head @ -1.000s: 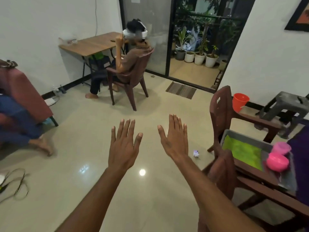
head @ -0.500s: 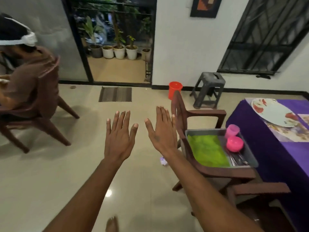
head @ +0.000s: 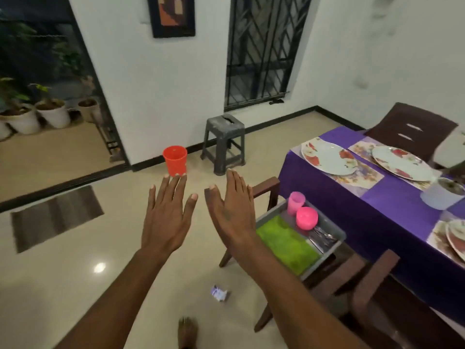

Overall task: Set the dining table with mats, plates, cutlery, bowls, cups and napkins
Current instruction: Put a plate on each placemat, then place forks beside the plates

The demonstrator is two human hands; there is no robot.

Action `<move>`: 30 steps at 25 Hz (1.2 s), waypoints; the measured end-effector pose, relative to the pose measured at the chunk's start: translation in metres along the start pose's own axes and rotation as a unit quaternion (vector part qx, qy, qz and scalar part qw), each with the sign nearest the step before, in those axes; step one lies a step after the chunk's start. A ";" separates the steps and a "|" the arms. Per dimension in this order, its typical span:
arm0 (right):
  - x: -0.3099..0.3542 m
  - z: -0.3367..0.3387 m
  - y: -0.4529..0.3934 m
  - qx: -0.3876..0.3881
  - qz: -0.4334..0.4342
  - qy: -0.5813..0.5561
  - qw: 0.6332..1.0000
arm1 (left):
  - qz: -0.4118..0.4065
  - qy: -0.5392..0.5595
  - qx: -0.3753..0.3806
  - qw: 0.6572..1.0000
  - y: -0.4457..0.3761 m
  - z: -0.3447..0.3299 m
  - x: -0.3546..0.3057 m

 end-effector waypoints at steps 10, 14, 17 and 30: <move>-0.058 -0.068 -0.228 -0.083 -0.223 0.008 0.971 | -0.179 0.037 0.134 0.974 -0.300 -0.119 0.041; -0.089 -0.071 -0.277 -0.155 -0.327 0.008 0.932 | -0.280 0.074 0.209 0.934 -0.380 -0.184 0.015; -0.116 -0.074 -0.304 -0.194 -0.413 0.007 0.890 | -0.348 0.086 0.265 0.895 -0.420 -0.239 -0.009; -0.161 -0.088 -0.357 -0.314 -0.676 0.047 0.665 | -0.571 0.205 0.407 0.683 -0.515 -0.352 -0.109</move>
Point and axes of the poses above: each hand's wrist, its own y-axis away from the middle knuckle, its own z-axis out of the back of the hand, x = y × z, the point moved 1 cm from there along -y, towards the middle knuckle, and after that the axes turned 8 degrees about y, right-handed, at the moved point
